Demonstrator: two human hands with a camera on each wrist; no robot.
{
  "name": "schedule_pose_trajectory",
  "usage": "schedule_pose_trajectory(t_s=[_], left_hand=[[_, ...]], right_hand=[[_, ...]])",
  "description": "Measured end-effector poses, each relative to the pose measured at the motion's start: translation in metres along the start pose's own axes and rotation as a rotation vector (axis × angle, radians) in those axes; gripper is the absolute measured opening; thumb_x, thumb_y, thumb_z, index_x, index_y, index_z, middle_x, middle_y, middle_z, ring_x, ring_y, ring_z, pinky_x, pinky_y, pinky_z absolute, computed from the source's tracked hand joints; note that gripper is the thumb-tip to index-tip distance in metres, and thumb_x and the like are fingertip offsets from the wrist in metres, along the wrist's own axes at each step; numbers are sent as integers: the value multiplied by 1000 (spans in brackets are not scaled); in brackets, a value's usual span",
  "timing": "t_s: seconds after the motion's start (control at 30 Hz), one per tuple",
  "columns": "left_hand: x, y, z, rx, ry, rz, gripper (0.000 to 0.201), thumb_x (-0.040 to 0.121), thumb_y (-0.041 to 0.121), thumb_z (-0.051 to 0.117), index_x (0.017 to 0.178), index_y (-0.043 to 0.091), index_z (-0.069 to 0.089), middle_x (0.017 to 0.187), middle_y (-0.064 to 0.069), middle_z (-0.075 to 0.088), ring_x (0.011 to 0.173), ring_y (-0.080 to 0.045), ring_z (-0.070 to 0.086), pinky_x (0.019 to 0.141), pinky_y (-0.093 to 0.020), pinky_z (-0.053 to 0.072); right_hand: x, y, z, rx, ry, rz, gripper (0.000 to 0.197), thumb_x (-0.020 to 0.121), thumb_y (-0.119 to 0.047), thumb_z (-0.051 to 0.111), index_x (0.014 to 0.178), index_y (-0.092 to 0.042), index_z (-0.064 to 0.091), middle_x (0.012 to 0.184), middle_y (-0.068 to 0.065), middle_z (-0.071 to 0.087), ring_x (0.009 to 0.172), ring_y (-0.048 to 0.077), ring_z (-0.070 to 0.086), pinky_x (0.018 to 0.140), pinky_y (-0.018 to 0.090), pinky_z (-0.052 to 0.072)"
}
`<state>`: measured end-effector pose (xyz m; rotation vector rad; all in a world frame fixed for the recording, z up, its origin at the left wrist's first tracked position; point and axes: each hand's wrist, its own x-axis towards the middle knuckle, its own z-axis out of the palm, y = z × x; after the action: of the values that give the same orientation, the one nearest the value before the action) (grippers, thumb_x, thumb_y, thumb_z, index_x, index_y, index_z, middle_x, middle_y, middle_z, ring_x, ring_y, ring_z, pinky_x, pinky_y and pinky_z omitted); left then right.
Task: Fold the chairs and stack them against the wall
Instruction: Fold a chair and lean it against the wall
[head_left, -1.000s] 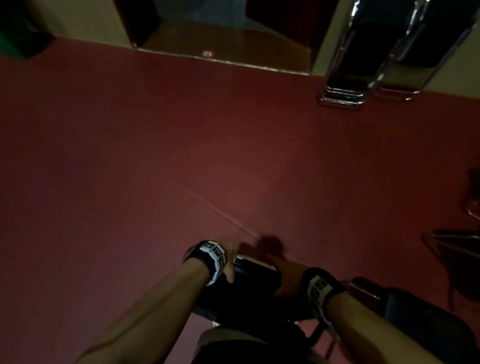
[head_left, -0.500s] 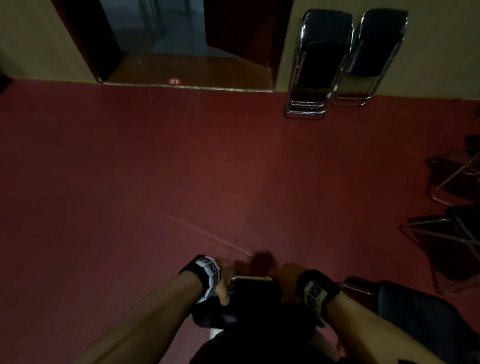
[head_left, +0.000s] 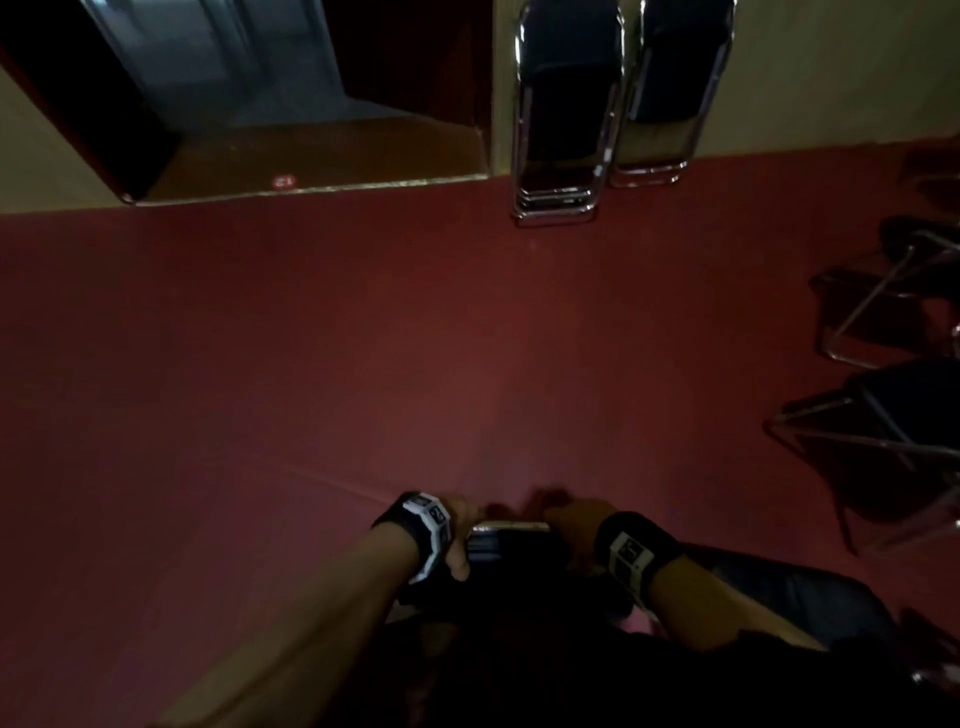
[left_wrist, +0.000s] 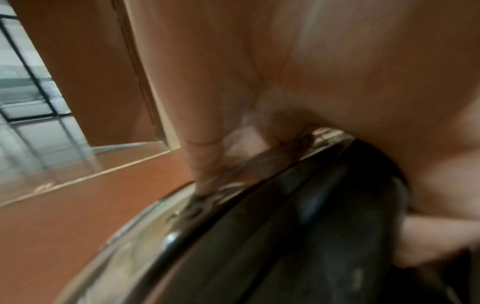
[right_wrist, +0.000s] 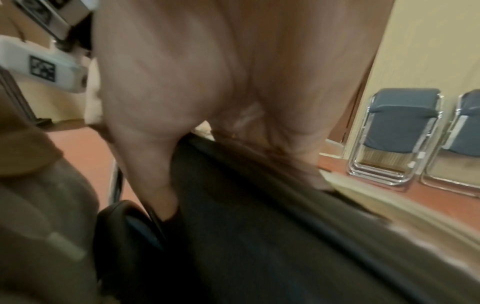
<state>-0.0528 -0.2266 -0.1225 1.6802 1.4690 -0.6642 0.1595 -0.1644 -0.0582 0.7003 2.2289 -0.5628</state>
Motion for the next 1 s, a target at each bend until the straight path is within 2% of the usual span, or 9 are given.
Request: schedule_pose_trajectory(t_s=[0.23, 0.3, 0.37, 0.53, 0.6, 0.67, 0.77, 0.9, 1.0], left_hand=[[26, -1, -57, -46, -43, 41, 46, 52, 41, 85, 89, 39, 58, 87, 13, 70, 80, -15, 69, 72, -30, 59], [37, -3, -74, -36, -79, 50, 42, 52, 39, 86, 85, 40, 60, 87, 14, 71, 80, -13, 70, 73, -29, 58], [46, -4, -89, -31, -90, 59, 43, 48, 41, 85, 85, 39, 64, 85, 12, 73, 79, -13, 72, 75, -36, 62], [65, -14, -120, 140, -78, 96, 50, 59, 40, 88, 102, 24, 68, 97, -1, 73, 84, -21, 71, 75, -37, 61], [74, -27, -134, 187, -84, 125, 55, 70, 34, 87, 118, 18, 65, 114, -3, 70, 93, -20, 68, 82, -34, 57], [78, -37, -147, 233, -53, 154, 48, 70, 35, 87, 110, 28, 61, 110, 0, 70, 90, -19, 67, 80, -38, 60], [75, -66, -170, 226, 37, 187, 43, 67, 37, 86, 95, 35, 53, 103, 4, 68, 88, -21, 68, 73, -33, 56], [68, -96, -210, 152, 77, 225, 41, 70, 44, 80, 104, 33, 58, 105, 1, 69, 92, -25, 68, 84, -39, 57], [73, -107, -241, 109, 141, 251, 50, 71, 58, 72, 113, 32, 62, 109, 2, 70, 95, -23, 68, 88, -37, 56]], right_hand=[[15, 61, 24, 119, 240, 79, 106, 76, -38, 76, 157, -30, 9, 146, 5, 43, 126, 33, 49, 99, 45, 45], [17, 76, 23, 123, 249, 80, 116, 77, -39, 75, 158, -32, -7, 150, 6, 38, 124, 34, 50, 94, 43, 47], [18, 83, 21, 166, 217, 93, 112, 82, -35, 71, 156, -37, -14, 142, 7, 49, 110, 35, 61, 82, 38, 50], [36, 86, -2, 195, 93, 153, 70, 85, -31, 68, 143, -26, 30, 123, 8, 64, 102, 32, 64, 83, 40, 55], [49, 89, -19, 223, 60, 185, 67, 89, -34, 65, 145, -25, 30, 132, 4, 58, 111, 29, 61, 88, 33, 50], [56, 92, -34, 241, 78, 219, 63, 89, -38, 62, 144, -30, 32, 135, 1, 54, 116, 28, 59, 88, 30, 47], [70, 92, -71, 207, 114, 241, 56, 81, -34, 68, 131, -33, 42, 120, 0, 63, 106, 30, 64, 77, 34, 51], [90, 89, -127, 87, 141, 256, 76, 67, -48, 77, 130, -27, 40, 111, 3, 67, 97, 31, 66, 71, 31, 46], [101, 94, -157, 13, 210, 280, 79, 67, -59, 66, 132, -23, 38, 112, 5, 65, 96, 34, 66, 75, 34, 46]])
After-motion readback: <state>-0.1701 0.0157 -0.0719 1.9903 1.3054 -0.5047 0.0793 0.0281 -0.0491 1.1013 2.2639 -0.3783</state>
